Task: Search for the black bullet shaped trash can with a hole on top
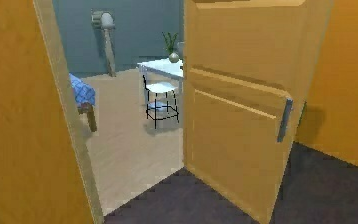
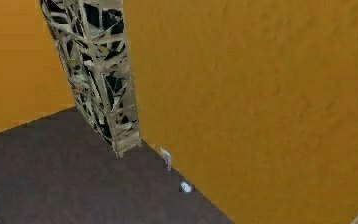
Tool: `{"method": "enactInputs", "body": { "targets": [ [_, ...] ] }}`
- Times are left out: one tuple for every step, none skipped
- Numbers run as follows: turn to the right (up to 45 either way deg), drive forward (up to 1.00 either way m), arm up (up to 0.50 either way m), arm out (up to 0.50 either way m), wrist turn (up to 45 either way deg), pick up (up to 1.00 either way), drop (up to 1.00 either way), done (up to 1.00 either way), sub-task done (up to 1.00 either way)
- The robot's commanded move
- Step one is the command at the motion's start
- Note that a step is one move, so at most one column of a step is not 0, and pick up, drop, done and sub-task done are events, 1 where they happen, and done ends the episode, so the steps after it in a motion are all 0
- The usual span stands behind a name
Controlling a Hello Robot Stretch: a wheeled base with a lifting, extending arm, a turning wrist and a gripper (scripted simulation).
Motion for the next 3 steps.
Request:
{"method": "enactInputs", "body": {
  "targets": [
    [0.0, 1.00, 0.00, 0.00, 0.0, 0.00, 0.00, 0.00, 0.00],
    [-27.0, 0.00, 0.00, 0.00, 0.0, 0.00, 0.00, 0.00, 0.00],
    [0.0, 0.10, 0.00, 0.00, 0.0, 0.00, 0.00, 0.00, 0.00]
  ]
}}
